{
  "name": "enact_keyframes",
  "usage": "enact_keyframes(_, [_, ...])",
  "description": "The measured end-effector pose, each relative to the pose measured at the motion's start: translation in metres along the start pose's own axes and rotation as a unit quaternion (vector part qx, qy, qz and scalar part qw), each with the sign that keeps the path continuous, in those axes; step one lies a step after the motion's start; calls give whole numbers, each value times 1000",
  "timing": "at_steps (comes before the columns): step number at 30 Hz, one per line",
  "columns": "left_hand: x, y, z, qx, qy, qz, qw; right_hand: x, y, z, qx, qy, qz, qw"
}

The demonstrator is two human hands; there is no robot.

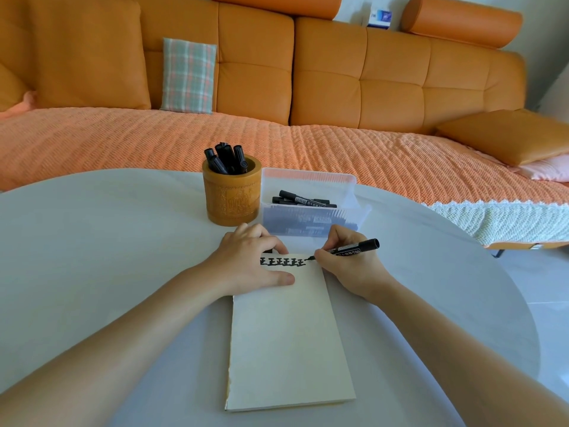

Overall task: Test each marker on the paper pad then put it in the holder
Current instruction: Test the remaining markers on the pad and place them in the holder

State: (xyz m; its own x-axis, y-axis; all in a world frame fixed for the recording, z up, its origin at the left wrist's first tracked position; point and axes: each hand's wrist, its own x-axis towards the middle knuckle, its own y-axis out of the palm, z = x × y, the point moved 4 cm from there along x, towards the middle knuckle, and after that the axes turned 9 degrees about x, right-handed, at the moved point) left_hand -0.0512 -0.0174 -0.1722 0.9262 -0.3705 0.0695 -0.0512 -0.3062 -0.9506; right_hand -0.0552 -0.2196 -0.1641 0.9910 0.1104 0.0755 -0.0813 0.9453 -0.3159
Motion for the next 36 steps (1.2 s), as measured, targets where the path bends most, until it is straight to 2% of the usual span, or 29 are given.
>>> enact_keyframes(24, [0, 0, 0, 9, 0, -3, 1000, -3, 2, 0, 4, -4, 39, 999])
enact_keyframes(36, [0, 0, 0, 13, -3, 0, 1000, 0, 0, -1, 6, -1, 29, 1000])
